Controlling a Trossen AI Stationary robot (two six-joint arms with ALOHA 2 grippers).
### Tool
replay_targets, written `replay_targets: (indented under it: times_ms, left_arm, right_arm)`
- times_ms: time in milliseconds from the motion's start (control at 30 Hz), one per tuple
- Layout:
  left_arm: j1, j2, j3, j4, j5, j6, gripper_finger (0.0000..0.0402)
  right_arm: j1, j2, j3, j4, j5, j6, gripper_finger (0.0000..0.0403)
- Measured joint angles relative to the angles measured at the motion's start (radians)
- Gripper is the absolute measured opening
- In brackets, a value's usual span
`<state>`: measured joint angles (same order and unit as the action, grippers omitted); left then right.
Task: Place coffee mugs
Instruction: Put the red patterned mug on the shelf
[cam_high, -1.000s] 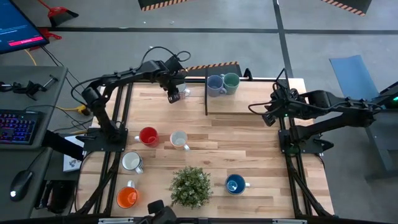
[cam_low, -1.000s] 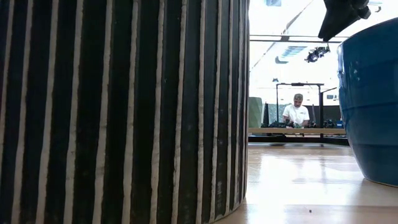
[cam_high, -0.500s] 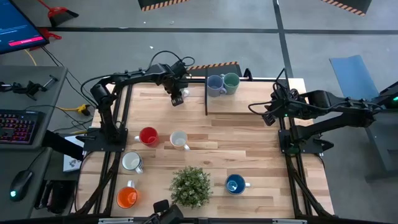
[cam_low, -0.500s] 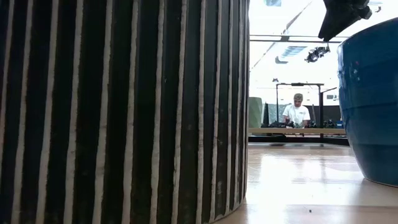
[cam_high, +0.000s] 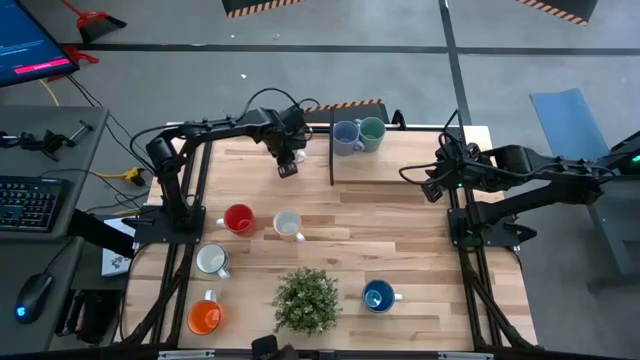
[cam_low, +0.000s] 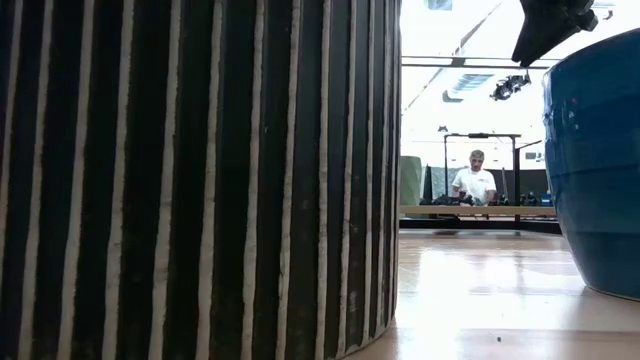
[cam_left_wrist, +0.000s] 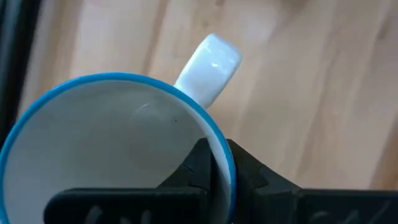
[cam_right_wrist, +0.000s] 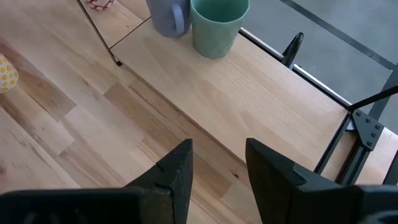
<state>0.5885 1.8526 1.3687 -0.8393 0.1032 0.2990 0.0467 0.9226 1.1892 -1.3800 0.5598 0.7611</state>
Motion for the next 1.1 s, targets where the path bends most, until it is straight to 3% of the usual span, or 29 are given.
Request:
replay_targets:
  times_ms: [667,1100]
  left_arm:
    - [-0.239,-0.031,-0.003,-0.037,0.015,-0.123,0.0008]
    - [-0.352,-0.033,-0.003,0.034,-0.005,-0.175,0.0008]
  right_arm:
    - [0.0,0.0,0.0,-0.016,0.016,-0.01,0.0126]
    - [0.0,0.0,0.0,-0.014,0.016,0.007,0.0126]
